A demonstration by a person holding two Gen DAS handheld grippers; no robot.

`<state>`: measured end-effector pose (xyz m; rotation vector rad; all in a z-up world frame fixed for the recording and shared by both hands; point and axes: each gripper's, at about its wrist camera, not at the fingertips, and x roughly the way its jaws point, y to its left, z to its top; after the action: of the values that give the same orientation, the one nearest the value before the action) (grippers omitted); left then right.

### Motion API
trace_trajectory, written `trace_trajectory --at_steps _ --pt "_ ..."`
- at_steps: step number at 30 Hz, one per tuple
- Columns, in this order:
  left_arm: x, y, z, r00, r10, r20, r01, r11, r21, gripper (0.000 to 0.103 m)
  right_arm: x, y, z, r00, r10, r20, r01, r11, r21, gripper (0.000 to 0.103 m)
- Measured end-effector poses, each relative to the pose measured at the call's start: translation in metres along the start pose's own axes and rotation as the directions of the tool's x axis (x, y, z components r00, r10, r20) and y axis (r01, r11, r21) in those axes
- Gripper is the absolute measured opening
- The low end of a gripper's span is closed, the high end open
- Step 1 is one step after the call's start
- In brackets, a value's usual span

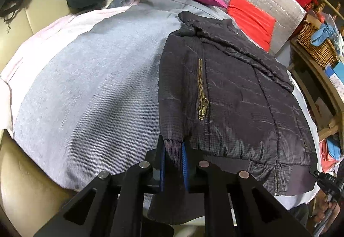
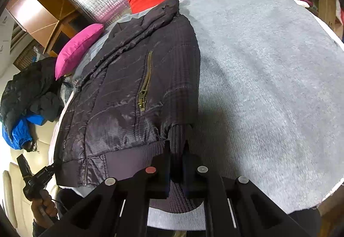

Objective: Fold large clothes
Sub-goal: 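Hold the ribbed hem with both tools and lift it off the blanket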

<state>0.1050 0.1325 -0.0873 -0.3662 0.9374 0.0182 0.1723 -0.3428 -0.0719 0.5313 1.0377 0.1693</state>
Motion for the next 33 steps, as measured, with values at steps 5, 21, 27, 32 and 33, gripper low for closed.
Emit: trace_trajectory --at_steps 5,21,27,32,33 --pt "-0.003 0.005 0.0 1.0 -0.009 -0.016 0.009 1.0 -0.004 0.015 -0.006 -0.002 -0.003 1.0 0.012 -0.021 -0.012 1.0 0.002 0.009" --pt "0.025 -0.001 0.014 0.999 0.038 -0.016 -0.038 0.999 0.002 0.041 0.01 -0.01 0.013 0.999 0.036 0.023 -0.038 0.998 0.051 0.077" --pt "0.017 -0.002 0.013 0.999 0.049 -0.017 -0.048 0.998 0.047 0.017 0.027 0.002 0.005 0.999 0.023 -0.046 -0.022 1.0 0.003 0.022" --pt "0.001 -0.004 0.013 1.0 0.024 0.001 -0.024 0.997 0.071 0.015 0.016 0.0 0.005 0.999 0.032 -0.043 -0.033 0.999 -0.017 0.01" --pt "-0.001 -0.004 0.012 1.0 0.016 -0.002 -0.016 0.998 0.068 0.015 0.013 -0.002 0.005 0.998 0.038 -0.045 -0.039 0.999 -0.012 0.01"
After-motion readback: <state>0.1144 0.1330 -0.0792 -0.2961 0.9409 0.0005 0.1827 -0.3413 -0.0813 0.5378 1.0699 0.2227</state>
